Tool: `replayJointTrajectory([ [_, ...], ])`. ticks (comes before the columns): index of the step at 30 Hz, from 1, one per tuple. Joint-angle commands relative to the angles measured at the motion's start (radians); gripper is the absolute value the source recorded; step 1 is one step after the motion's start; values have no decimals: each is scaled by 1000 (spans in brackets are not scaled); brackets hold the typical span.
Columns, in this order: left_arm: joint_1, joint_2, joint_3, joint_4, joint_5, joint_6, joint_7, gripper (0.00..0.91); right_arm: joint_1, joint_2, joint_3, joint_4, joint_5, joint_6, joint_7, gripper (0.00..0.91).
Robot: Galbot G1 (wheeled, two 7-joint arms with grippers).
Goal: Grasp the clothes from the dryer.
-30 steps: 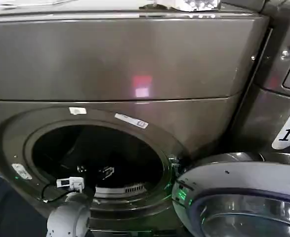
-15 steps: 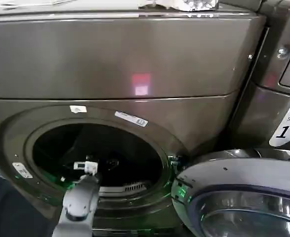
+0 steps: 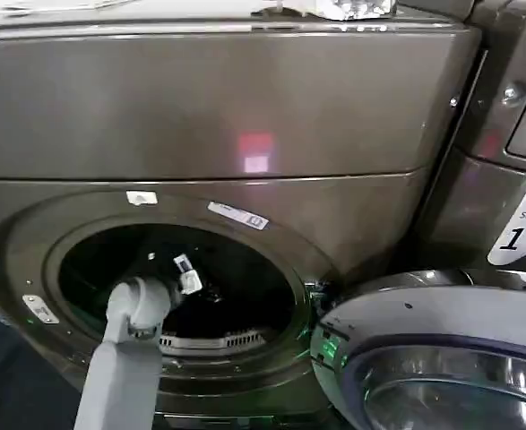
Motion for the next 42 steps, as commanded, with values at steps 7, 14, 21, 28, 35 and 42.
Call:
replayJointTrajectory([
  [7,-72,8,53,143,122,-127,67,907,9,3,-11,-1,-17,1,1,907],
  [14,-103,12,60,232,77,-93,66,907,14,-4,-19,4,-21,1,3,907],
  [21,-111,12,62,287,35,-59,66,907,19,-4,-30,11,-26,0,4,907],
  [28,-118,9,70,336,28,-28,66,907,31,-6,-47,17,-38,-1,6,907],
  [35,-118,11,71,370,11,-25,66,907,35,-8,-56,19,-44,0,9,907],
  [42,-126,12,71,378,-31,11,65,114,37,-6,-61,19,-43,1,7,907],
])
